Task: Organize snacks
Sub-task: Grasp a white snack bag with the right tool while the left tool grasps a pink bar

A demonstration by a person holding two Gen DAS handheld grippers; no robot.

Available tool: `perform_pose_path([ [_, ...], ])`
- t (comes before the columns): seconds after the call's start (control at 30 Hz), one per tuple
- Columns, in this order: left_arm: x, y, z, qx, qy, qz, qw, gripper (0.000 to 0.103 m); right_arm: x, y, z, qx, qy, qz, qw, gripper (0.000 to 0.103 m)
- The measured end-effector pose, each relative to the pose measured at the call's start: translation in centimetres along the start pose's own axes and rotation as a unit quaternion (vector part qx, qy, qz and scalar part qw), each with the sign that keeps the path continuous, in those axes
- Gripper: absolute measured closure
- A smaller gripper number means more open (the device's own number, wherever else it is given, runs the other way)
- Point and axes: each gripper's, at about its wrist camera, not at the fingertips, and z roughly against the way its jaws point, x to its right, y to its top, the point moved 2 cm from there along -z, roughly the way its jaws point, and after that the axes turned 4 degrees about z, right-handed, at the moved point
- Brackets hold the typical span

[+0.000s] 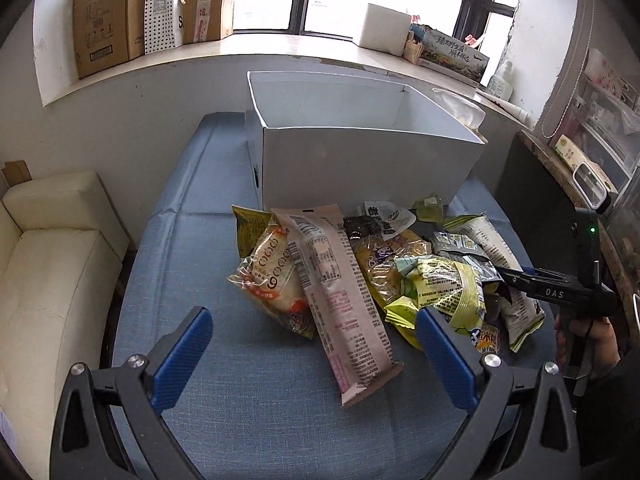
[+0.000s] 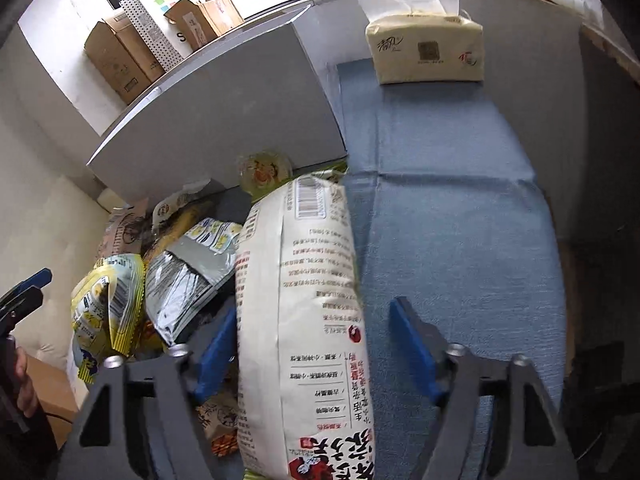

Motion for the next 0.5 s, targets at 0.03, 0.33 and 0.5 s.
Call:
perform_pose_path([
  [0.03, -0.1, -0.1, -0.2, -0.003, -0.002, 0.002, 1.0, 0.0, -0.3, -0.2, 0.1, 0.0, -0.001, 0.009, 1.0, 0.052],
  [0.33, -0.7, -0.2, -1.3, -0.014, 0.015, 0.014, 0.9997, 0.0, -1.5, -1.1, 4.1, 0.04, -0.024, 0.015, 0.999, 0.063],
  [0.5, -0.4, 0.1, -2.4, -0.018, 0.037, 0.01, 0.9991, 0.0, -1.9, -0.9, 7.7, 0.081, 0.001, -0.004, 0.997, 0.063],
])
